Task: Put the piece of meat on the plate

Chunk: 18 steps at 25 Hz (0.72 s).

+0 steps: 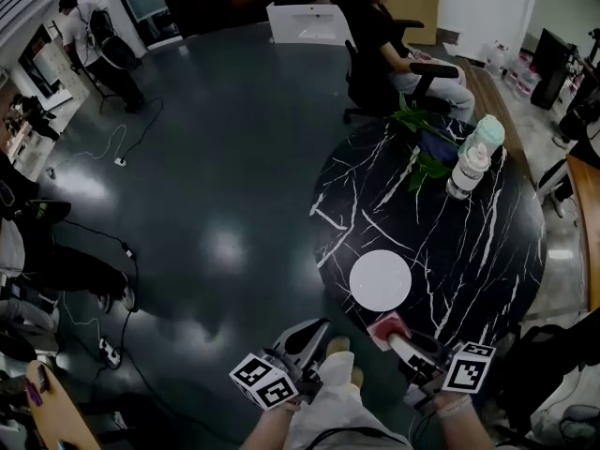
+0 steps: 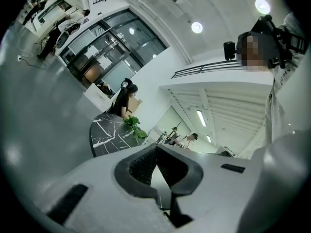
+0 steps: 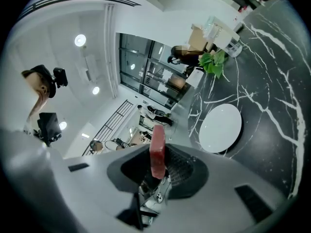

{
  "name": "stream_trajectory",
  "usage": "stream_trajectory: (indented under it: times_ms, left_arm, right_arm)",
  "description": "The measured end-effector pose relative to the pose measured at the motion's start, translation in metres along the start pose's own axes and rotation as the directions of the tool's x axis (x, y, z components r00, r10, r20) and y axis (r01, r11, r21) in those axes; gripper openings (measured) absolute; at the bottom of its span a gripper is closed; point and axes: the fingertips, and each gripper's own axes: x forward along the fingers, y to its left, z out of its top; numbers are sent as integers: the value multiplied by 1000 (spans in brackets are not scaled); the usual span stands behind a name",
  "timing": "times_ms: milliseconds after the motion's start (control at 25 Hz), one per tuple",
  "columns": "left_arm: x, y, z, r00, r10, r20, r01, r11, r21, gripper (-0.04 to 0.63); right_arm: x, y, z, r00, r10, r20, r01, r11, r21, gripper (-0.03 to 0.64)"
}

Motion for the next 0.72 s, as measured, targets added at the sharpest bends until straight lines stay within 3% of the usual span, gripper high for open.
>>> stream_trajectory:
  times_ms: [320,520,720]
  left_arm:
    - [49,57,-1,999,21,-46,-21,1000,-1,9]
    - [70,84,-2,997,40,-65,-39,999,14,9]
    - [81,97,-7,997,41,-71,-42,999,-5,9]
  right_arm:
    - [49,-67,25,989,-134,-56,136,990,36,86]
    - [73,-109,16,927,-301,-226,268,949,-166,86]
    - [86,-133,19,906,-336,-256,294,937,-187,86]
